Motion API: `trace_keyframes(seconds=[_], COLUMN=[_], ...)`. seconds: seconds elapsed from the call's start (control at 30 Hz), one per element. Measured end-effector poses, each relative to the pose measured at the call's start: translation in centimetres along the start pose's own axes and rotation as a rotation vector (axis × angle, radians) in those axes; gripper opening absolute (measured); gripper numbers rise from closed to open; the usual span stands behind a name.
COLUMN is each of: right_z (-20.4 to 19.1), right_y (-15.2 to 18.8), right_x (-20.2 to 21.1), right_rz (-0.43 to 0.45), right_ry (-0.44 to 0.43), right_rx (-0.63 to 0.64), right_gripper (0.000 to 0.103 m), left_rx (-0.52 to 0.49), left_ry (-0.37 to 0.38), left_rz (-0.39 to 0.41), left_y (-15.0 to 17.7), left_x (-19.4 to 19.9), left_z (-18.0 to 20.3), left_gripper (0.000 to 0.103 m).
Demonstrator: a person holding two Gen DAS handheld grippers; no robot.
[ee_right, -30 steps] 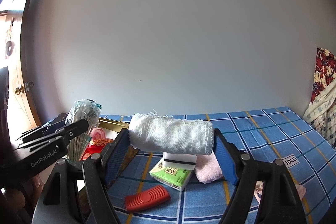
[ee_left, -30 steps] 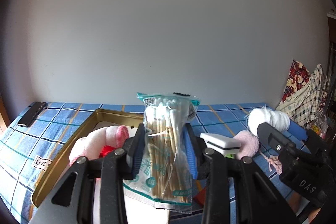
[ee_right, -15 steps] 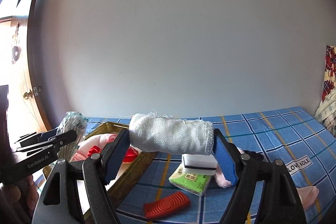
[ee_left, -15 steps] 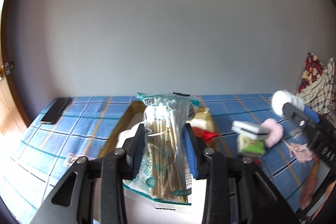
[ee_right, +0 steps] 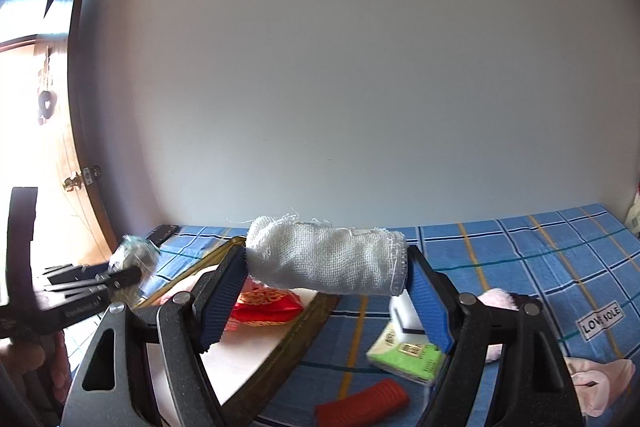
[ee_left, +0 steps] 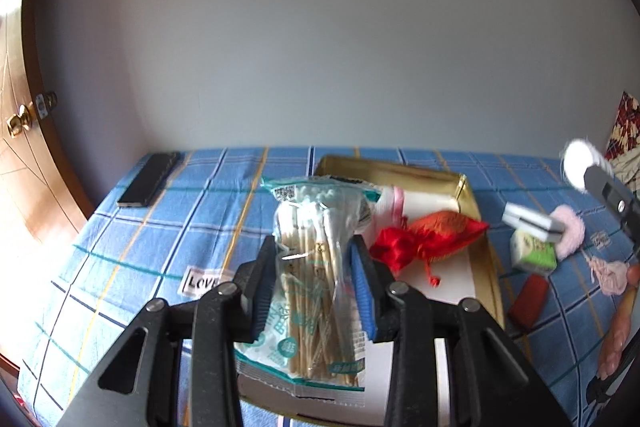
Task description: Organize soft objects
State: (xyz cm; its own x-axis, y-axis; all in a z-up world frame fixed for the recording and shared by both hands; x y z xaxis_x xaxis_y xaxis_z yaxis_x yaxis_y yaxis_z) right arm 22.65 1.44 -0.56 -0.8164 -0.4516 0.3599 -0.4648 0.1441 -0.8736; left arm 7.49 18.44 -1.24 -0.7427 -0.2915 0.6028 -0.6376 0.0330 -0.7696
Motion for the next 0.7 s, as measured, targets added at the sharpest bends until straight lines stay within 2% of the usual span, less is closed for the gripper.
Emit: trace_keyframes(seconds=[0.3,0.7], right_z=[-2.1,-3.9], right_y=[1.3,1.9], right_x=[-0.5,0.1], right_rz=[-0.034,-0.071], right_ry=[-0.038,-0.072], right_rx=[0.032,0.075], right_gripper=[0.079,0.079], left_rx=[0.002,0.005], left_ry=[0.036,0.058], left_rz=[-0.073,-0.127], left_y=[1.1,1.6], left_x=[-1.9,-4.2], left_z=[0.5,0.8], left_gripper=[0.035,0.035])
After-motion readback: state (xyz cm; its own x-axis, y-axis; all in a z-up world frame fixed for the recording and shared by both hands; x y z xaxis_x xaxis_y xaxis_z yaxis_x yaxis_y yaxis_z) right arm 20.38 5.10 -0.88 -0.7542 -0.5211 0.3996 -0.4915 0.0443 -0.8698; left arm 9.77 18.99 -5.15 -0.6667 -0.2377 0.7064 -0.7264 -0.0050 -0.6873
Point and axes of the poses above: each gripper's, at about its wrist camera, not at the fingertips, and x roughly against the way its jaws point, z to its right, y to its underside, the point moved 5 cm from there along -x, roughly the way its jaws point, and after that the axes turned 14 degrees about -x, right-handed, at the moved point
